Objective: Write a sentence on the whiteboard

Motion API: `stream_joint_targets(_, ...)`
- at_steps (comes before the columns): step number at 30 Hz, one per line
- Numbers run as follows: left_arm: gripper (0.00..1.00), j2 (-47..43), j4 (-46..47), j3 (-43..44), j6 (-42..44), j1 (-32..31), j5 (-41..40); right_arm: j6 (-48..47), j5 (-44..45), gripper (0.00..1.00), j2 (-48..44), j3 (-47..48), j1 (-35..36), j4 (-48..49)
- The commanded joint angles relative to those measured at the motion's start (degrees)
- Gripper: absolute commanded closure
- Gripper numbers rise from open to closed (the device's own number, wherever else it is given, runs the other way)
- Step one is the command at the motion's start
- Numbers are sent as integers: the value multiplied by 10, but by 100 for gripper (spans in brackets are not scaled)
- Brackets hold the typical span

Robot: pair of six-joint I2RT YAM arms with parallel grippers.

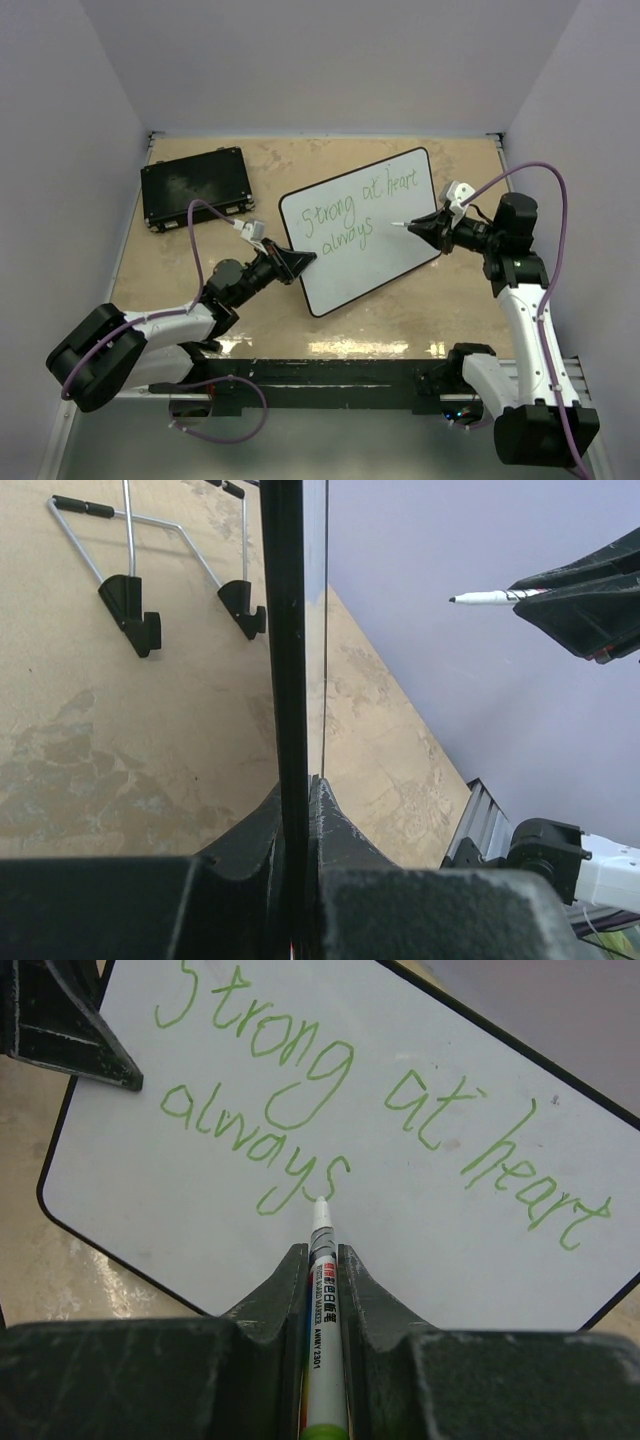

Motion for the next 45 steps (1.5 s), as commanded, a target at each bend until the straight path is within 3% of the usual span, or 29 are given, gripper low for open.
stream_joint_targets(1,100,-7,46,8,23,-18,-2,15,36,100,-7,-14,3,47)
stream_joint_targets(8,100,4,73,-8,-3,-22,-8,43,32,100,-14,-40,2,82)
stream_joint_targets(12,100,7,73,-21,-24,-36,-21,-7,25,100,-21,-31,3,32)
stream_joint_targets(19,100,-8,83,-42,-36,-51,-41,-17,28,100,-24,-45,1,37)
stream_joint_targets(31,100,-11,64,-37,1,-55,2,-74,15,100,-8,-7,1,-40)
stream_joint_targets(34,100,-32,35,-15,53,-55,14,-100,-37,100,-11,25,-3,-92)
stream_joint_targets(37,100,-51,-33,48,99,-41,43,-182,-156,100,-4,92,-17,-221)
stream_joint_targets(40,100,-41,-35,80,99,-6,98,-209,-149,100,23,169,-18,-291)
stream_joint_targets(45,100,-18,-54,123,119,37,174,-413,-168,100,81,277,-18,-520)
